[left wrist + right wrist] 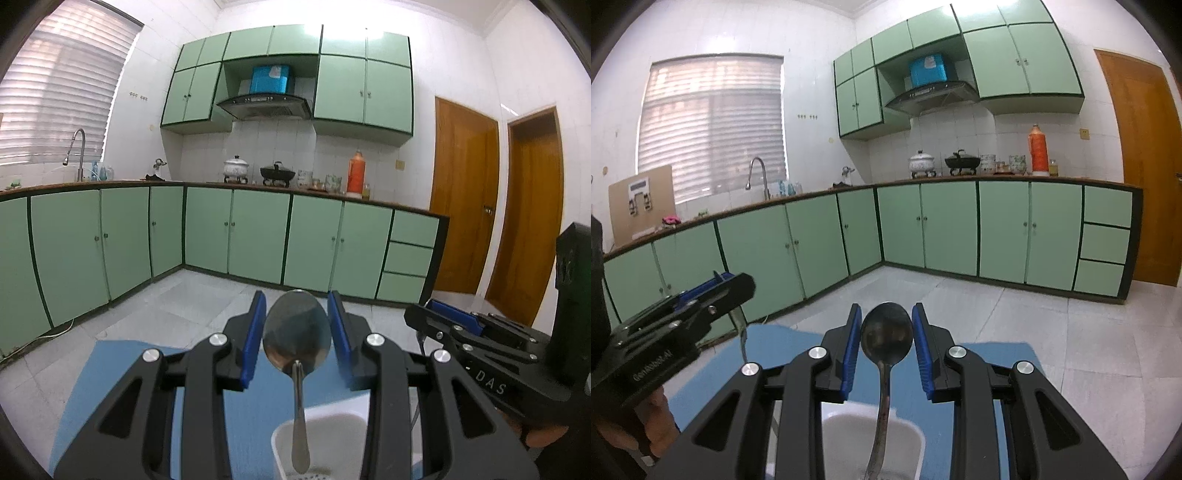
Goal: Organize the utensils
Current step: 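Lift both held silver spoons and carry them over the white utensil holder, then lower the spoons into the holder and open both tools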
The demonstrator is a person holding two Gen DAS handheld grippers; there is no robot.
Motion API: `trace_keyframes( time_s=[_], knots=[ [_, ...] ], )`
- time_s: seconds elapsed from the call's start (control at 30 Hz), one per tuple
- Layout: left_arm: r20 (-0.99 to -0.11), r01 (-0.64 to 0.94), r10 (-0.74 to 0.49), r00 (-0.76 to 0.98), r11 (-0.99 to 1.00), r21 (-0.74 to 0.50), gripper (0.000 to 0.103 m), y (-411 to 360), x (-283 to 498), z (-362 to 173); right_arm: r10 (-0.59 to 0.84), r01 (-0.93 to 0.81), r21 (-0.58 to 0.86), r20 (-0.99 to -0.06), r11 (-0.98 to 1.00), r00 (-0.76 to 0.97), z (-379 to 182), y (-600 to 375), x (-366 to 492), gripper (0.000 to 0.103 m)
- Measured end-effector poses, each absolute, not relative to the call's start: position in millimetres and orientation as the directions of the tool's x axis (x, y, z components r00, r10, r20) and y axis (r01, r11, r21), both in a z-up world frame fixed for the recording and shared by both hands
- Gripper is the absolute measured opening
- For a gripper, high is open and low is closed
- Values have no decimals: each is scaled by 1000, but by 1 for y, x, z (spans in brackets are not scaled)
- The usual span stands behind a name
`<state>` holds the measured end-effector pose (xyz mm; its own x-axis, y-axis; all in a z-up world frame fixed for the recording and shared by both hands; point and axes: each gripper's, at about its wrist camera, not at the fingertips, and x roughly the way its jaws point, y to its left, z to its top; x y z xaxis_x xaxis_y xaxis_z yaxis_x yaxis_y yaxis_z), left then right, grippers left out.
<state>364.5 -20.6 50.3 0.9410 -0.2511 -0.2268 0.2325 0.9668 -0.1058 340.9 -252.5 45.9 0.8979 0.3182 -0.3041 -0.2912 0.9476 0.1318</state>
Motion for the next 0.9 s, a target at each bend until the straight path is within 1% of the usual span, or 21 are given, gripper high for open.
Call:
trace_keyframes(
  time_s=[0.27, 0.57, 0.6, 0.63, 0.7, 0.83, 0.9],
  knots=[
    [-286, 235, -254, 924, 967, -101, 33, -21, 367, 25, 337, -303, 151, -349, 941, 874, 22, -249, 339, 28],
    [-329, 244, -267, 906, 964, -109, 34, -18, 364, 11, 361, -318, 175, -366, 932, 858, 15, -252, 334, 29],
    [-329, 245, -268, 905, 963, -112, 35, -18, 364, 12, 359, -315, 177, -360, 933, 861, 15, -254, 333, 31],
    [-329, 244, -269, 905, 963, -114, 36, -16, 363, 13, 357, -312, 178, -357, 933, 863, 17, -256, 332, 31],
    [-324, 240, -265, 908, 964, -115, 41, -13, 359, 16, 354, -307, 184, -348, 934, 868, 19, -260, 328, 31],
    [-305, 233, -262, 916, 964, -130, 46, -3, 346, 24, 347, -293, 203, -326, 934, 879, 26, -272, 318, 34],
    [-292, 224, -253, 922, 966, -128, 53, 4, 335, 30, 344, -290, 208, -311, 934, 886, 30, -277, 309, 40]
  ],
)
